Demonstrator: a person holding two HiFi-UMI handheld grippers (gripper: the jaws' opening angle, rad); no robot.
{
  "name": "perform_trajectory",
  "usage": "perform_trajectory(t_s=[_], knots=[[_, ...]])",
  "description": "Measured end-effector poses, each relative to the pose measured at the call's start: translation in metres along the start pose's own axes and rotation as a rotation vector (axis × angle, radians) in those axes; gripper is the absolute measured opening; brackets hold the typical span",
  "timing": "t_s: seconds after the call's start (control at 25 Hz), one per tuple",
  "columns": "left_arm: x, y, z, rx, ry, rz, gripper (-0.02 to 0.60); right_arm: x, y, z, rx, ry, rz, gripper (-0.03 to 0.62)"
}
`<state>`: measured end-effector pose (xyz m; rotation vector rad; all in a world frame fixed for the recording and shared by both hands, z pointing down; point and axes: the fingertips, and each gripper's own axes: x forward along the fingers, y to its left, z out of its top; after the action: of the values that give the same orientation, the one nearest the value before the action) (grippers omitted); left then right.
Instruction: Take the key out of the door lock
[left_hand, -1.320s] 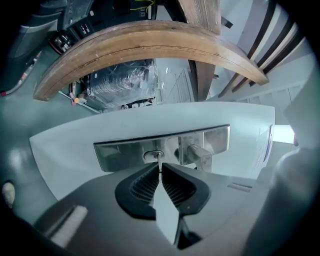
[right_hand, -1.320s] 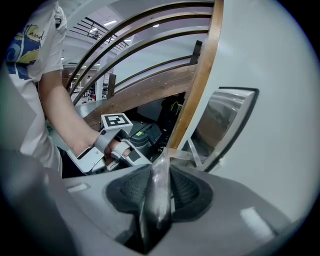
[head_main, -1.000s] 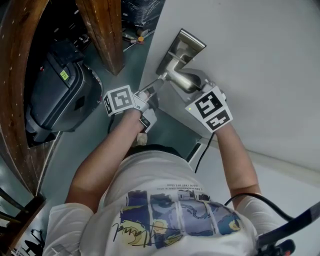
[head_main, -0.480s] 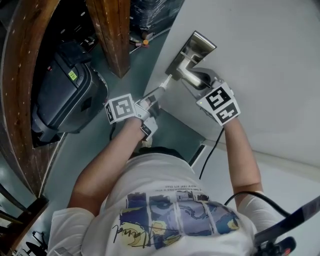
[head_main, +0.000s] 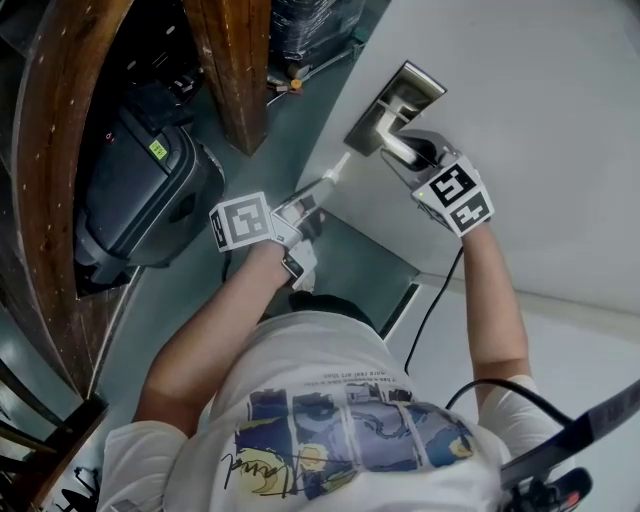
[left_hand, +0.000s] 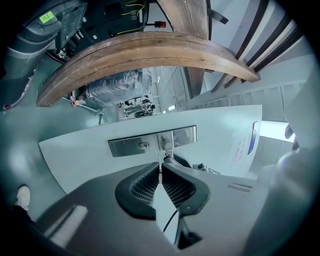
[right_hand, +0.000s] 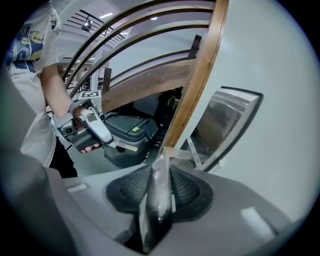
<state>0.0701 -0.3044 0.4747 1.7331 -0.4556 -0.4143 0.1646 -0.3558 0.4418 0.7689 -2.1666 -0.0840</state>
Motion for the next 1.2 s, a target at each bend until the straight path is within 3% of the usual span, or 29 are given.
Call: perform_trajectory(t_s=[0.2,0.48,0.68,0.96,1.2], knots=[[-0.013,-0.012,-0.005,-0.009,0.027,-0.03,0.023,0.0,0.0,-0.001,0.018,-0.008,0.004,0.117],[-0.032,-0.018,-0.005,0.084,0.079,-0.002,0.023,-0.011,0.0,0.0,0.013,0.014,-0.035,0.129],[-0.04,-0.029,-0.006,0.165,0.121,-0.002,0.023,-0.034,-0.002,0.004,0.036,0.001,-0.112,0.129],[-0.054,-0.046,-0.006,0.367,0.189,0.013,0.023,-0.081,0.011,0.014,0.084,-0.044,-0.281,0.129],[-0.065,-0.062,-0.006,0.59,0.253,0.044,0.023,-0.106,0.058,0.005,0.233,-0.065,-0.37,0.129]])
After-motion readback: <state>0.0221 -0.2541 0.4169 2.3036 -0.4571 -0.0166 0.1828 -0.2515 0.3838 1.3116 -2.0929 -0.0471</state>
